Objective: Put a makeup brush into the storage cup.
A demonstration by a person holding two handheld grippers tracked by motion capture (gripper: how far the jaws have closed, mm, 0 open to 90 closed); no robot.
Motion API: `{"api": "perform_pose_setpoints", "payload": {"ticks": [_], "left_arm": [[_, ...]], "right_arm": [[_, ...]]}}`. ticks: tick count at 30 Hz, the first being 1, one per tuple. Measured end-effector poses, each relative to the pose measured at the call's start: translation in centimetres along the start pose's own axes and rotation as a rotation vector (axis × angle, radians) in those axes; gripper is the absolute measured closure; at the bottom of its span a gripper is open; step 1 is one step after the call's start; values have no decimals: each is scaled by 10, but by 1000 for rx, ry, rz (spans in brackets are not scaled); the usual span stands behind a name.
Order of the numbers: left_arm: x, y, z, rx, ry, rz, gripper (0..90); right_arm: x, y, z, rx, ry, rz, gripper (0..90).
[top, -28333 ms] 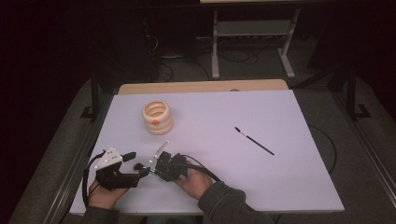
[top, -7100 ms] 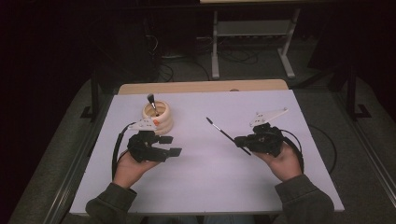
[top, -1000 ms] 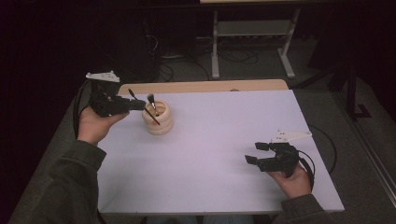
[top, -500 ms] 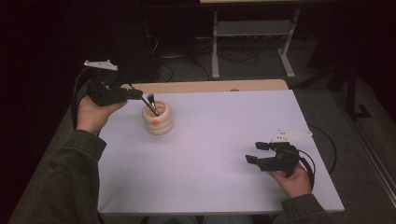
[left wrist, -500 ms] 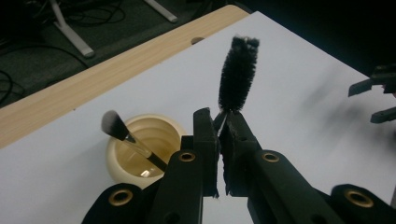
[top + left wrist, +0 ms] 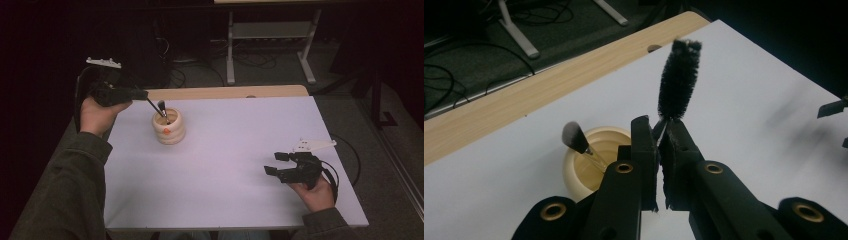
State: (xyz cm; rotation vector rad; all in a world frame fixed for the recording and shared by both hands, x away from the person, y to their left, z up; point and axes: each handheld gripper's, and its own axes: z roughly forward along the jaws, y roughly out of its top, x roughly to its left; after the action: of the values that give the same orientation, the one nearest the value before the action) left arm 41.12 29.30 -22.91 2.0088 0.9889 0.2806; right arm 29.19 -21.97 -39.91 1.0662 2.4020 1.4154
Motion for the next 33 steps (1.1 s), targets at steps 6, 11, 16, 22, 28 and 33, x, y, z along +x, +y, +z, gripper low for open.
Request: {"api": "perform_pose_setpoints", "payload": {"ticks": [6,11,16,22,28,33], "left_arm": [[3,0,2,5,24,-6,851],[6,-1,5,8,42,-15,851],[9,-1,5,4,50,-29,851],[13,0,11,10,47,-34,851],[16,1,18,23,48,-31,851],[18,1,20,21,53,-41,851]], "right_arm": [[-3,0,1,-9,5,-4,296],[-2,1,0,-12,4,7,295],[-1,1,0,-10,5,5,295],[-3,1,-1,-14,1,7,295],[-3,2,-2,-21,-10,8,294],[-4,2,-3,-24,-9,11,295]]}}
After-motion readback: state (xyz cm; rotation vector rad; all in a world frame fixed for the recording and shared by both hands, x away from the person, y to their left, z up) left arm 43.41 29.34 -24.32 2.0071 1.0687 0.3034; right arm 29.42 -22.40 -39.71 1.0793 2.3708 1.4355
